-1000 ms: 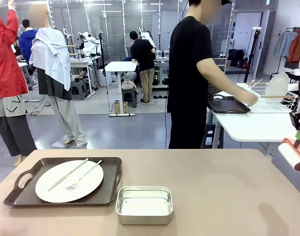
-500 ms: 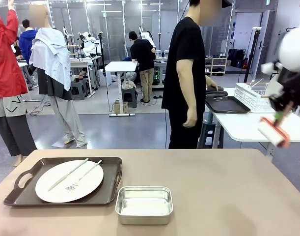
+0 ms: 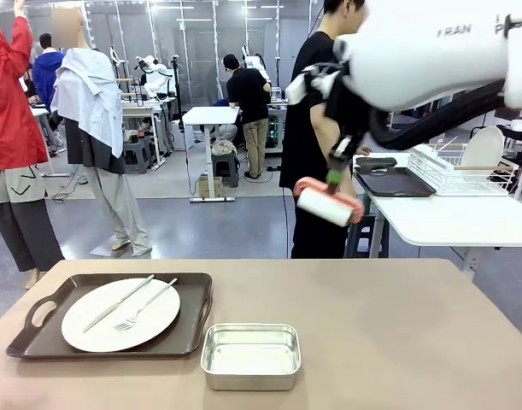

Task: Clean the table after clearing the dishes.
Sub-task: Place the Lint Roller back on top of the Airtight Container.

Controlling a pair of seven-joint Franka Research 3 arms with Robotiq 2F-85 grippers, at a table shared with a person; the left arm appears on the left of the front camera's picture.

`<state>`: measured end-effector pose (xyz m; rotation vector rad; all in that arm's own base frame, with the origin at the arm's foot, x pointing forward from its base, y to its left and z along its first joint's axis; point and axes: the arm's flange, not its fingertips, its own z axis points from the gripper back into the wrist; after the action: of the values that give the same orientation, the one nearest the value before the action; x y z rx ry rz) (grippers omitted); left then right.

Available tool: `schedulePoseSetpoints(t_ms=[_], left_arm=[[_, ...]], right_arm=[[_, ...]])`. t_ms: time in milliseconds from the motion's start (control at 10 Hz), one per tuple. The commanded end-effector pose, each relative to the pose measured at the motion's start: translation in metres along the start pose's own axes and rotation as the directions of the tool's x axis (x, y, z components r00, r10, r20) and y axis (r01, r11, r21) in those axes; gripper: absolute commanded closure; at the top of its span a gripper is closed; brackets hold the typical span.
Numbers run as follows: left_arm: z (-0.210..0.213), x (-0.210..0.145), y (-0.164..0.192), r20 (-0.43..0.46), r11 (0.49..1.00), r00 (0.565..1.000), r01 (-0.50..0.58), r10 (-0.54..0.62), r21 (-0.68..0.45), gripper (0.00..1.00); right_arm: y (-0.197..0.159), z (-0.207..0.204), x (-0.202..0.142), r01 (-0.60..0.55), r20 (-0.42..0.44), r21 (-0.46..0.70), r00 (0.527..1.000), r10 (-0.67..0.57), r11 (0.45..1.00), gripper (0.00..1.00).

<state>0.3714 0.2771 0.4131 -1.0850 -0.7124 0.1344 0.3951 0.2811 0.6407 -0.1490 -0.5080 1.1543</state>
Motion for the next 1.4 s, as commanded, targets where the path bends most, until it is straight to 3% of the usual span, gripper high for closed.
schedulePoseSetpoints(t_ms=[0,300,400,500,1000,1100,1300], left_arm=[[0.003,0.002,0.0,-0.001,1.0,1.0,0.003,-0.003,-0.002,0.0],[0.003,0.002,0.0,-0.001,1.0,1.0,0.003,-0.003,-0.002,0.0],[0.003,0.002,0.0,-0.001,1.0,1.0,0.003,-0.003,-0.002,0.0],[0.003,0.002,0.0,-0.001,1.0,1.0,0.003,-0.003,-0.002,0.0],[0.003,0.002,0.0,-0.001,1.0,1.0,0.003,-0.003,-0.002,0.0],[0.003,0.002,0.0,-0.001,1.0,1.0,0.003,-0.003,-0.002,0.0],[0.003,0.002,0.0,-0.001,1.0,1.0,0.003,-0.003,-0.002,0.0]], right_arm=[[0.031,-0.027,-0.003,-0.264,0.047,0.099,0.964,0.261,0.959,0.78],[0.065,-0.054,0.009,-0.36,0.071,0.265,0.932,0.354,0.894,0.78],[0.064,-0.049,0.011,-0.365,0.083,0.23,0.931,0.355,0.902,0.78],[0.076,-0.06,0.014,-0.331,0.044,0.216,0.943,0.33,0.918,0.78],[0.073,-0.063,0.013,-0.344,0.054,0.229,0.939,0.341,0.911,0.78],[0.072,-0.079,0.026,-0.358,0.07,0.289,0.933,0.354,0.888,0.78],[0.074,-0.102,0.052,-0.328,0.025,0.419,0.936,0.35,0.847,0.78]])
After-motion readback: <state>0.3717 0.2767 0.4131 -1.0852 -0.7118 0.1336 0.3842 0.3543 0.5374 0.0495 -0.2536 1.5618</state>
